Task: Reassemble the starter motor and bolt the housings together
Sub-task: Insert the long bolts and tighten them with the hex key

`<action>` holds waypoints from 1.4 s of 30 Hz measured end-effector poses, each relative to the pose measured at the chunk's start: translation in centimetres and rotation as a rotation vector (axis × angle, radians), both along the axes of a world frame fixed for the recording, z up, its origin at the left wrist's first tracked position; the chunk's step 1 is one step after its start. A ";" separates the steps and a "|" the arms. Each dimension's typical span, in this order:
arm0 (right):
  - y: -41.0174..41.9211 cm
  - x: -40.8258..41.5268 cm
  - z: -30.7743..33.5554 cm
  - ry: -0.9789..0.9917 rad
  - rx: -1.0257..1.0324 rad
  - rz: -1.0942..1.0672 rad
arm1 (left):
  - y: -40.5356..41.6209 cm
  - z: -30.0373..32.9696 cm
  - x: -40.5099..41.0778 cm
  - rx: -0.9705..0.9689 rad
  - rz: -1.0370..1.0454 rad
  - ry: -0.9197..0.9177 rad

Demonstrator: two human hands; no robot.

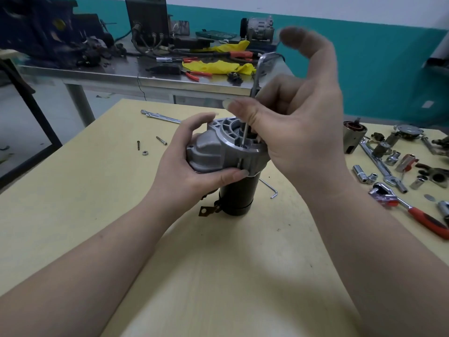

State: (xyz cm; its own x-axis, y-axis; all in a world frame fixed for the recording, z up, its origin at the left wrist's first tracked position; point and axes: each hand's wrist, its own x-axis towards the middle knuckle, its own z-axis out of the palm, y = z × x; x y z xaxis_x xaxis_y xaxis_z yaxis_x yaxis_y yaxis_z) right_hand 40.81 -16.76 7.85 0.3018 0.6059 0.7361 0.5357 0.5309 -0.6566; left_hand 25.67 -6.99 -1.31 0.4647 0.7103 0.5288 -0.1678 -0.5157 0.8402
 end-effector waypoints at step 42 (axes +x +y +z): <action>-1.1 0.8 0.1 -0.109 -0.152 -0.069 | 0.1 0.1 0.0 0.035 -0.031 0.040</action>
